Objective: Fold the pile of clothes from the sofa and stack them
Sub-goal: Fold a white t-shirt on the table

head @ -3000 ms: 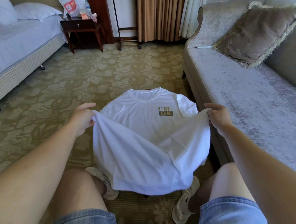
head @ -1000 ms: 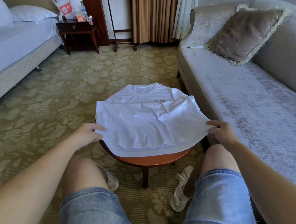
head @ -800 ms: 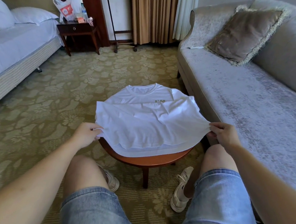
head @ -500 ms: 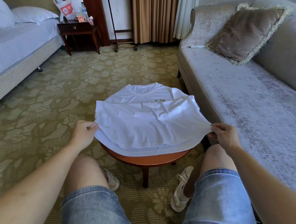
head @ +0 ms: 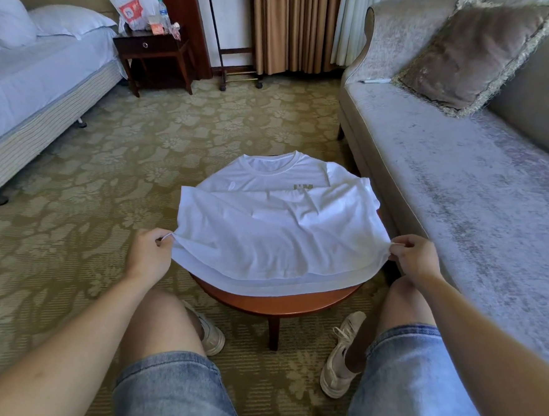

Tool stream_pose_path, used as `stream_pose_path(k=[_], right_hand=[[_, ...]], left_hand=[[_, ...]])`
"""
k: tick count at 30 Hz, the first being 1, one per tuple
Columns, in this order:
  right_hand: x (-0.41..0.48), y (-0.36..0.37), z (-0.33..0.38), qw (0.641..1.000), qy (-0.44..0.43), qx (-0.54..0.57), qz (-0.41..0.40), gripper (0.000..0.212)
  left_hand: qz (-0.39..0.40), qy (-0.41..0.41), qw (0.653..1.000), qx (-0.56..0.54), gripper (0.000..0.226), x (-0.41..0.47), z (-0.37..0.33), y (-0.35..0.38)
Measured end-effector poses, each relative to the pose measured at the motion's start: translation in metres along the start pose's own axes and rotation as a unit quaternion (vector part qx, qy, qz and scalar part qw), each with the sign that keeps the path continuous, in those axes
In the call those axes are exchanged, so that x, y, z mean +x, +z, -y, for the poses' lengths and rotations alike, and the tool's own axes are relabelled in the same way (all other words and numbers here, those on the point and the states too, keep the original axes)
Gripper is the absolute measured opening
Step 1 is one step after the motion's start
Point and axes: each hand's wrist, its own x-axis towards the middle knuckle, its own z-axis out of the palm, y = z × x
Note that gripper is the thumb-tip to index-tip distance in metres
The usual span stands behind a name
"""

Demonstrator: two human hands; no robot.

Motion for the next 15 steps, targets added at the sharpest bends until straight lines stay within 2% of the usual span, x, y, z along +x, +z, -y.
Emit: stream_pose_path(k=[3, 8, 13, 15], right_hand=[[0.007, 0.006, -0.004, 1.000, 0.009, 0.021, 0.011, 0.009], [0.017, 0.012, -0.010, 0.999, 0.001, 0.008, 0.037, 0.007], [0.020, 0.008, -0.017, 0.999, 0.007, 0.014, 0.043, 0.027], [0.018, 0.006, -0.018, 0.999, 0.002, 0.020, 0.051, 0.024]], left_hand=[[0.000, -0.028, 1.000, -0.005, 0.022, 0.002, 0.004, 0.003], [0.050, -0.049, 0.997, -0.012, 0.023, 0.011, 0.016, 0.014], [0.007, -0.138, 0.989, -0.050, 0.022, 0.010, 0.015, 0.022], [0.003, -0.172, 0.981, -0.089, 0.019, 0.011, 0.019, 0.025]])
